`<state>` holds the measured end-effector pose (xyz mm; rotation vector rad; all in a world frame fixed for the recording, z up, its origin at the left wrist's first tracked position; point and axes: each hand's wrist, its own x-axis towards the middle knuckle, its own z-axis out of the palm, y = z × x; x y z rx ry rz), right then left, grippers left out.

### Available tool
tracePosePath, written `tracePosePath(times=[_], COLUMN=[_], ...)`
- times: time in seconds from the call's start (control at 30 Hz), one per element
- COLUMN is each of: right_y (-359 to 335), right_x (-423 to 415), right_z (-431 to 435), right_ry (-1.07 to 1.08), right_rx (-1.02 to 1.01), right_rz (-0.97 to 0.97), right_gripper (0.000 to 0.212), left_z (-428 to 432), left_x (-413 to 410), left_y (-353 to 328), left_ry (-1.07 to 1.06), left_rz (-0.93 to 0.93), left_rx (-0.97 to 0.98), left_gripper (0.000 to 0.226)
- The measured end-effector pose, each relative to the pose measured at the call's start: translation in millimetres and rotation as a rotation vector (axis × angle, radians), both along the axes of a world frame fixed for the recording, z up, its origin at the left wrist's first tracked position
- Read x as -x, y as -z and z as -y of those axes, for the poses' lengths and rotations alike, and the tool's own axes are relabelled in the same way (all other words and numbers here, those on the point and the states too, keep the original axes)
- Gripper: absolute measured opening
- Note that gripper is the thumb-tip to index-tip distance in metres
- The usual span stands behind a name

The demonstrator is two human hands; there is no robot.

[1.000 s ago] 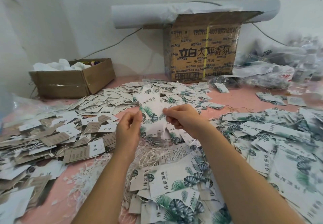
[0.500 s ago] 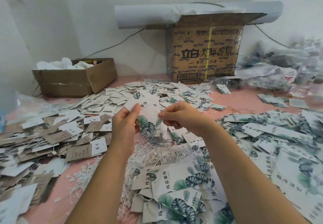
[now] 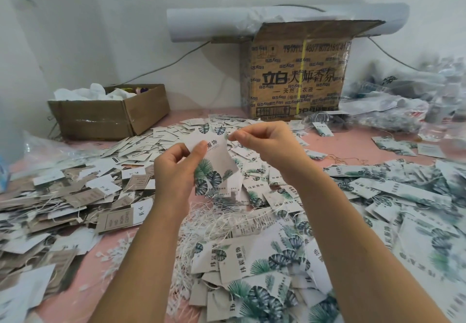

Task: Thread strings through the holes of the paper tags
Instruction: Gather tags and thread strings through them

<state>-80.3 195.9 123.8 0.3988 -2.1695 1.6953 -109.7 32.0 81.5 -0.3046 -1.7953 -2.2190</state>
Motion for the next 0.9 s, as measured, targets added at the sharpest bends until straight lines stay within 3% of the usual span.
tracePosePath(times=[0.1, 0.2, 0.33, 0.53, 0.6, 0.9], right_y=[-4, -5, -6, -7, -7, -7], right_x=[-5, -5, -4, -4, -5, -5], right_z=[3, 4, 3, 5, 8, 10], right_ry=[-0.103, -0.115, -0.017, 0.085, 0.095, 0.189], right_rx=[-0.045, 0.029, 0.113, -0.250, -0.306, -0.279], right_rz=[-0.007, -0.016, -0.049, -0.135, -0.159, -0.217], right_gripper=[0.015, 0.017, 0.017, 0.023, 0.015, 0.010], left_z=[0, 0, -1, -3, -3, -3], left_x=[-4, -5, -7, -7, -8, -10], left_y=[-6, -10, -11, -12, -12, -15], left_ry=[0.064, 0.082, 0.065, 0.083, 0.078, 0.036], left_rz=[-0.037, -0.063, -0.058, -0.109, -0.130, -0.210], left_rx=[0.089, 0.152, 0.152, 0.192, 0.215, 0.344], left_gripper=[0.009, 0.026, 0.018, 0.024, 0.025, 0.016])
